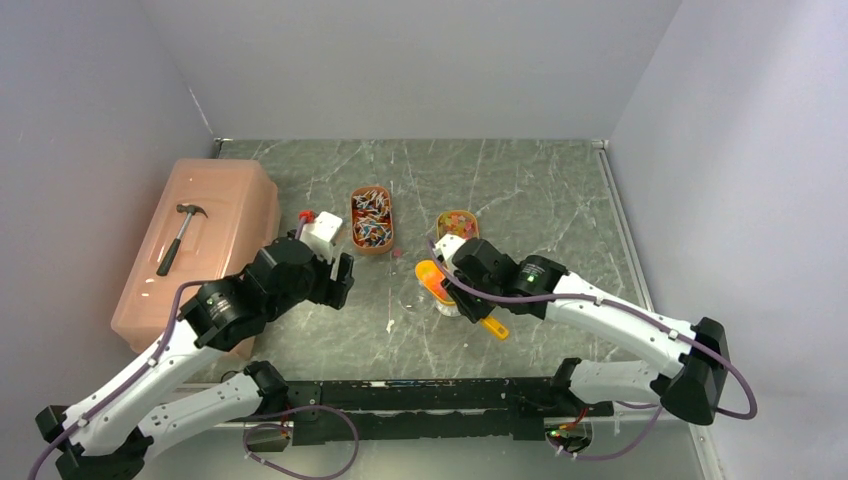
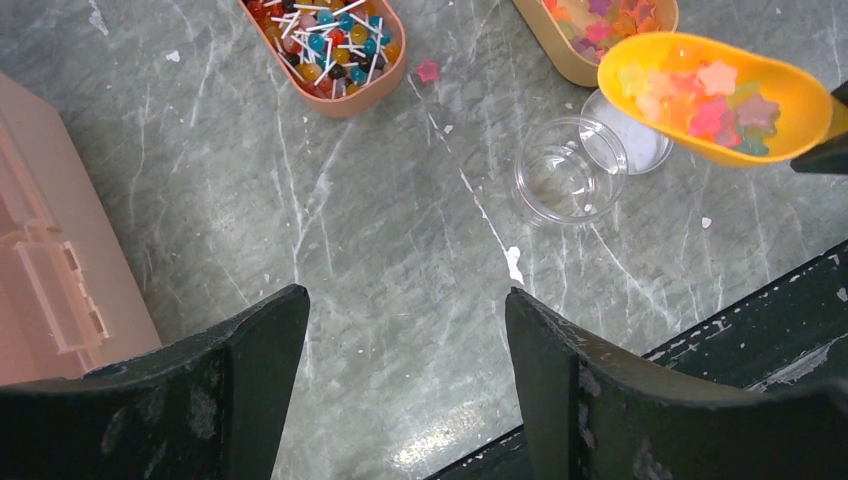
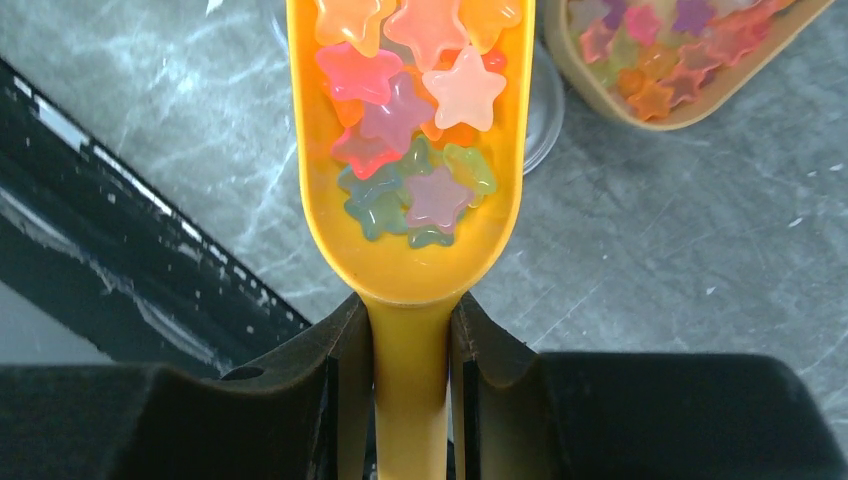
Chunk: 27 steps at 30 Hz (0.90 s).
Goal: Pack the candies
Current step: Place the fake candies in the packing bottle.
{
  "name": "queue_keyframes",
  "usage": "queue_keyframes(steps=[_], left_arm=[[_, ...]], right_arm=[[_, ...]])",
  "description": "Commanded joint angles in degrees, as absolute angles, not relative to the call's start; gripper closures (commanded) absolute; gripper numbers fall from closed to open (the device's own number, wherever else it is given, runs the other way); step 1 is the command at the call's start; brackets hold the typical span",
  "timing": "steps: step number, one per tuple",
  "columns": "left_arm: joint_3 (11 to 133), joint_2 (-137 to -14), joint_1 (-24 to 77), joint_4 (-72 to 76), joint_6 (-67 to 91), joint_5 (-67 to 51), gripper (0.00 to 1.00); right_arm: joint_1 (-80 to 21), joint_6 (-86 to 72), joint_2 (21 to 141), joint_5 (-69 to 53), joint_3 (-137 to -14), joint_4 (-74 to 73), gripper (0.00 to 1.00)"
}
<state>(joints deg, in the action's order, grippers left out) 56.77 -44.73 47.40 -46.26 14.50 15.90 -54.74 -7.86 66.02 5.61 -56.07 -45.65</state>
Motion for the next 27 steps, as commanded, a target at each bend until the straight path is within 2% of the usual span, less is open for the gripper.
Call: queue_keyframes(steps=[1, 27], left_arm=[[56.78, -43.22, 47.40, -45.79, 15.35, 17.46, 0.23], [56.78, -40.14, 47.46, -45.44, 15.19, 16.24, 0.23]], right_arm=[[-56.35, -5.70, 67.19, 1.92, -60.61, -50.94, 1.00], [-57.30, -4.87, 82.06, 0.87, -73.57, -65.91, 1.00]])
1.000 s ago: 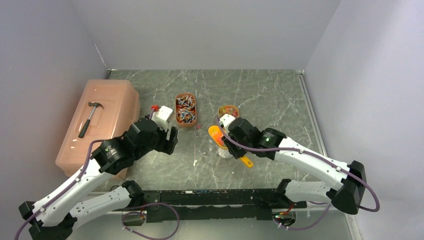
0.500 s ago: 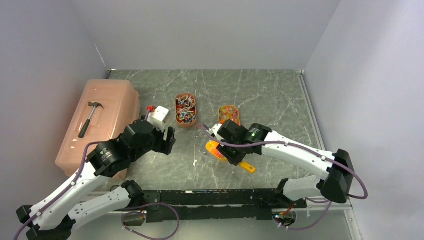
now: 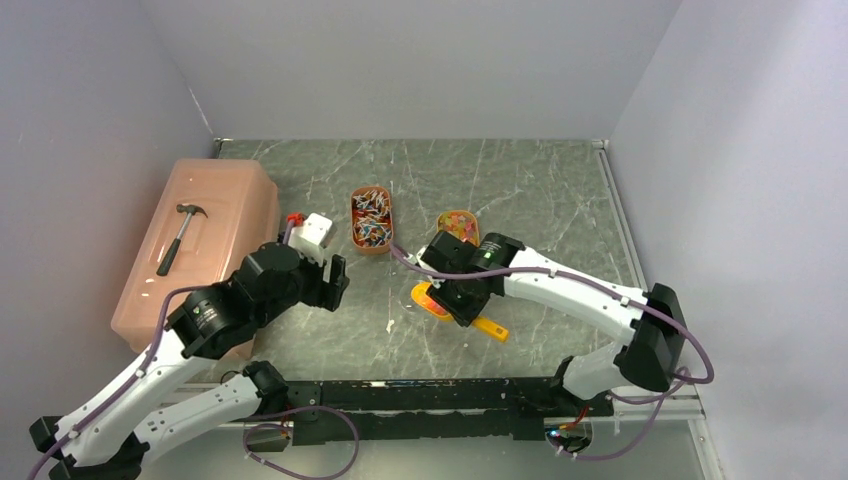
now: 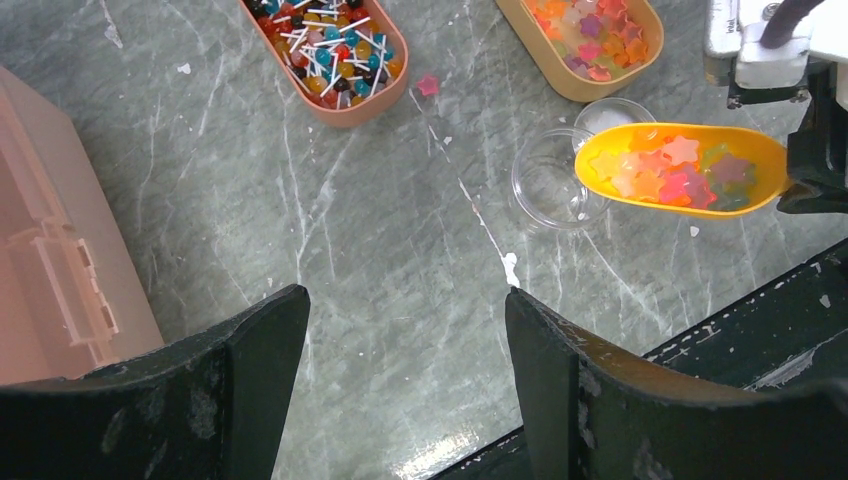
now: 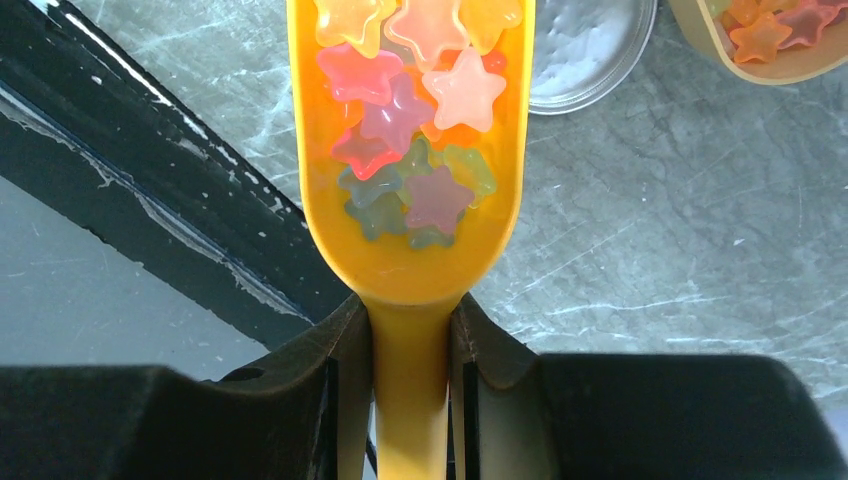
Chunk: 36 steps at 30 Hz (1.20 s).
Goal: Pack the candies
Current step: Place the fake candies in the packing bottle.
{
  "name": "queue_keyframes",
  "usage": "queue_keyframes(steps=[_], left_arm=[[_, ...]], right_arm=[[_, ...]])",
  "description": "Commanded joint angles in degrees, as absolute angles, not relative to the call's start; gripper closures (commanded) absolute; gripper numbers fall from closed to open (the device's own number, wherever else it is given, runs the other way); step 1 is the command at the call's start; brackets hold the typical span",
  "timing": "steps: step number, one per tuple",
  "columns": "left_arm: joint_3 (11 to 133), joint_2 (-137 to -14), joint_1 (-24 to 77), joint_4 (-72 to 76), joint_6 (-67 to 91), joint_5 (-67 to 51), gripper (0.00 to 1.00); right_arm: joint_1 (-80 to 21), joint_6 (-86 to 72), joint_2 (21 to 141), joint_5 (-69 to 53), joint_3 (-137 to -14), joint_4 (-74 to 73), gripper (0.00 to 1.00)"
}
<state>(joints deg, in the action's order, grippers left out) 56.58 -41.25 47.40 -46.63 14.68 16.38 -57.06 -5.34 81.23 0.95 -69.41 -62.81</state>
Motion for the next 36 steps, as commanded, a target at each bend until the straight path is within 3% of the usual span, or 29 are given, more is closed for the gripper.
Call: queue_keyframes(steps=[1, 36], left_arm=[[56.77, -39.94, 47.46, -45.44, 15.18, 16.19, 0.23], [56.77, -36.66, 47.46, -45.18, 15.20, 15.11, 0.22]], right_arm=[[-57.30, -5.06, 82.50, 0.68, -74.18, -66.44, 1.00], [-57.31, -17.58, 93.32, -2.79, -85.26, -76.49, 1.00]])
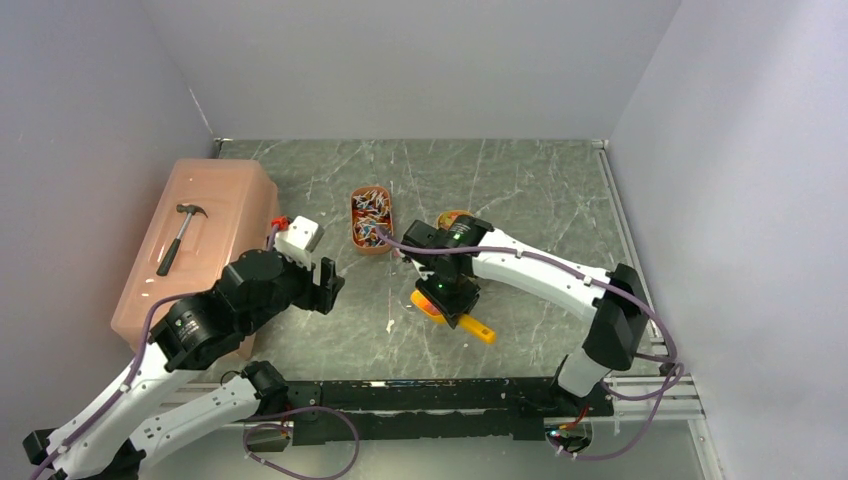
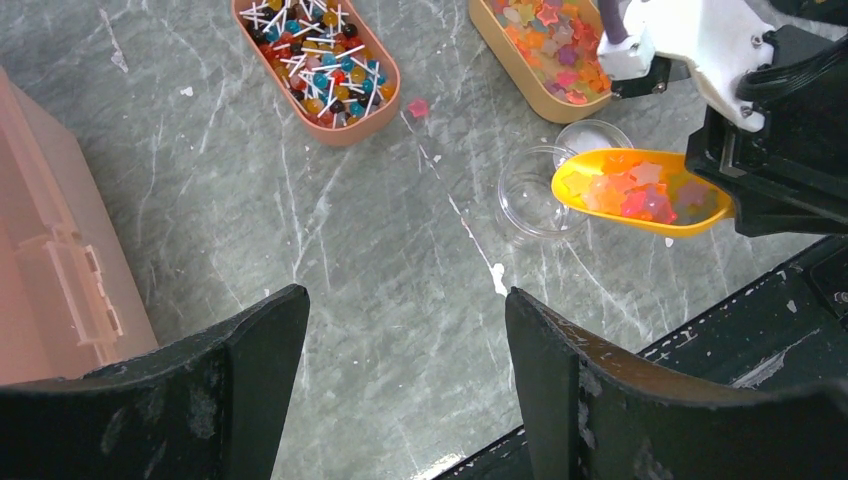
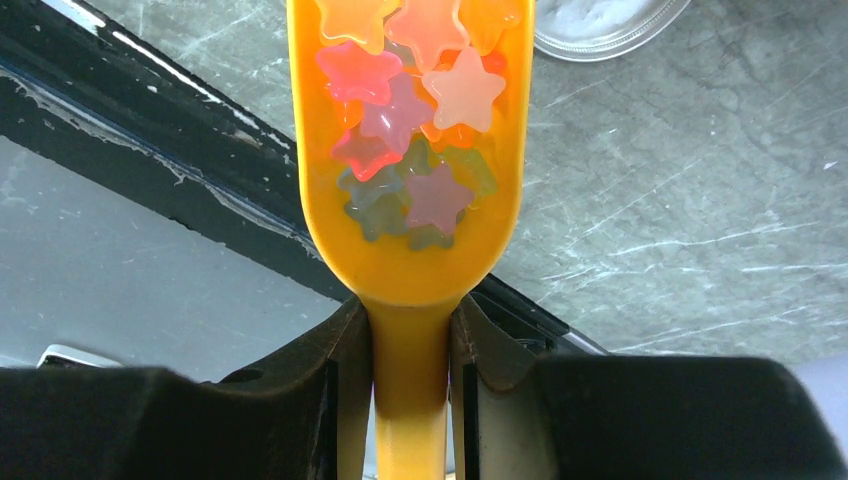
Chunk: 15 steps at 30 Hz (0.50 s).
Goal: Pack the candies
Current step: Place the fake candies in the packing bottle.
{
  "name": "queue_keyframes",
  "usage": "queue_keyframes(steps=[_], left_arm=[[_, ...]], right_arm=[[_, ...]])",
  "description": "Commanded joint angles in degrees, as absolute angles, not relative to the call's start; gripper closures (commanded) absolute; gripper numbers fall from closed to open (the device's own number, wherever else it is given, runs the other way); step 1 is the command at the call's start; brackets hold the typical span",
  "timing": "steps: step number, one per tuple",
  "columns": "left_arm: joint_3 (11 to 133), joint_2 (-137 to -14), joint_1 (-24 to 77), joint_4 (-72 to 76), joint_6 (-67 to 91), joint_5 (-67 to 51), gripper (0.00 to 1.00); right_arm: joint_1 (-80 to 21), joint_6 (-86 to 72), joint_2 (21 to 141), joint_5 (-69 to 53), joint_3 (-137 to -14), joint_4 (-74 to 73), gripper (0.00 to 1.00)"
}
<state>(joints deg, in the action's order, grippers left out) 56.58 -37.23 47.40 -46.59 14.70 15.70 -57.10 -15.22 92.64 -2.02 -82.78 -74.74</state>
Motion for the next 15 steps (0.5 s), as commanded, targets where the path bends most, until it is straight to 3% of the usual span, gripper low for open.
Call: queue_keyframes(steps=[1, 15], left_arm=[[56.78, -36.53, 47.46, -45.18, 15.17, 14.98, 0.22], [56.96, -35.02, 47.46, -45.35, 15.64, 13.87, 0.22]], right_arm=[[-57.34, -17.76, 93.58, -2.81, -85.27, -76.74, 1.00], [-56.87, -19.10, 98.68, -6.08, -89.93, -82.28, 1.00]])
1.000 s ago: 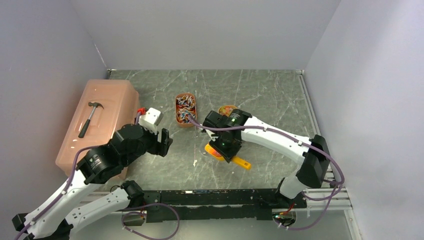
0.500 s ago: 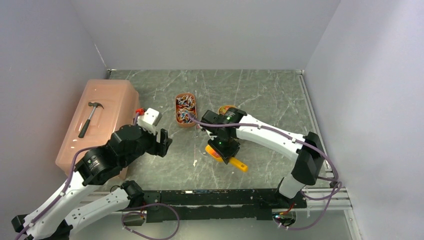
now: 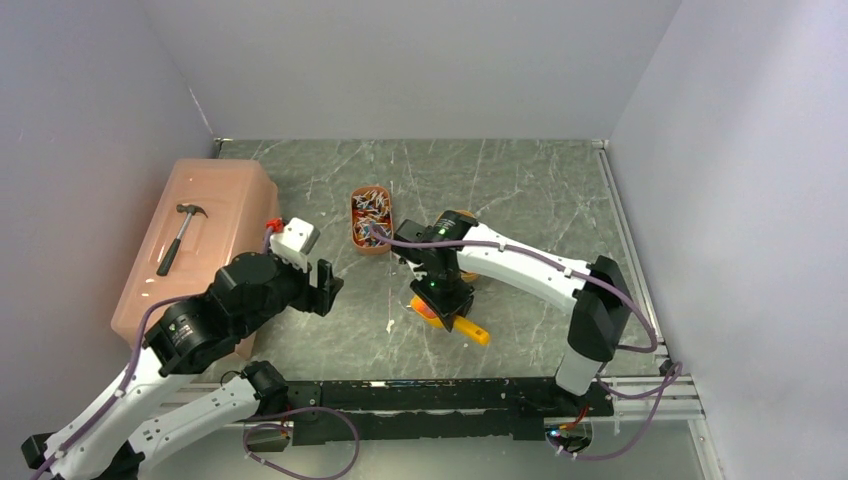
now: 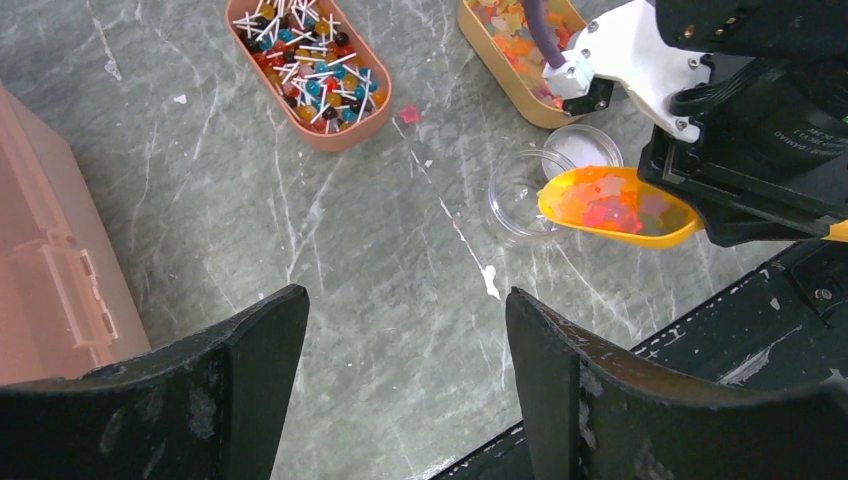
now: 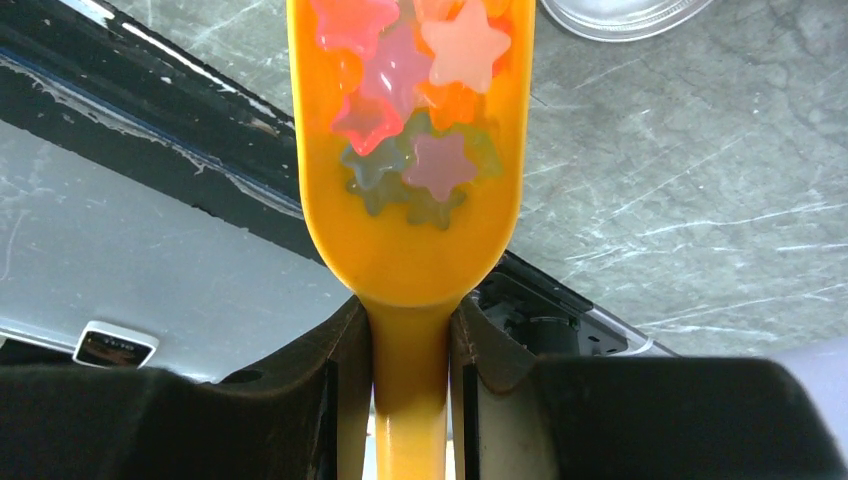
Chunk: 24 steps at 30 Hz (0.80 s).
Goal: Pack the candies
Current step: Place the fake candies in the packing bottle.
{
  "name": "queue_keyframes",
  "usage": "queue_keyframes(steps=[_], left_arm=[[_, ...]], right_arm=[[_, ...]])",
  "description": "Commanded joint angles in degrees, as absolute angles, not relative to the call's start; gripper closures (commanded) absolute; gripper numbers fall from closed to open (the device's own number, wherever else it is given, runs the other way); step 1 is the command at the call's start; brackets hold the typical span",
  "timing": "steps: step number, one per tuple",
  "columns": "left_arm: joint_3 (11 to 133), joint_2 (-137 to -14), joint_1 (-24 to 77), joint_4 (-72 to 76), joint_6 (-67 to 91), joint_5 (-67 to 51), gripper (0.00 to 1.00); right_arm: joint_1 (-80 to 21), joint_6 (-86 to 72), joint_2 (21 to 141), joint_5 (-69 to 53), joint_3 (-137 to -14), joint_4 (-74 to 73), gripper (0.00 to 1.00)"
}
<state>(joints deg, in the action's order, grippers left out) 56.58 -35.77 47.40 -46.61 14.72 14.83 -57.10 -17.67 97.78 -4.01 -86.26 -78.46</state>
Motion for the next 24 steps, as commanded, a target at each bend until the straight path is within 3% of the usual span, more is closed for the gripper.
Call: queue_keyframes(steps=[1, 24], left_arm=[[56.89, -34.59, 47.46, -45.23, 15.64, 13.73, 0.22], [56.69, -31.08, 45.81, -44.22, 15.49, 10.16, 0.22]], right_arm=[[-56.84, -19.12, 99.11, -6.54, -90.40, -82.99, 1.00], [-50.33, -20.50, 100.99, -20.10, -91.80, -85.96, 1.00]])
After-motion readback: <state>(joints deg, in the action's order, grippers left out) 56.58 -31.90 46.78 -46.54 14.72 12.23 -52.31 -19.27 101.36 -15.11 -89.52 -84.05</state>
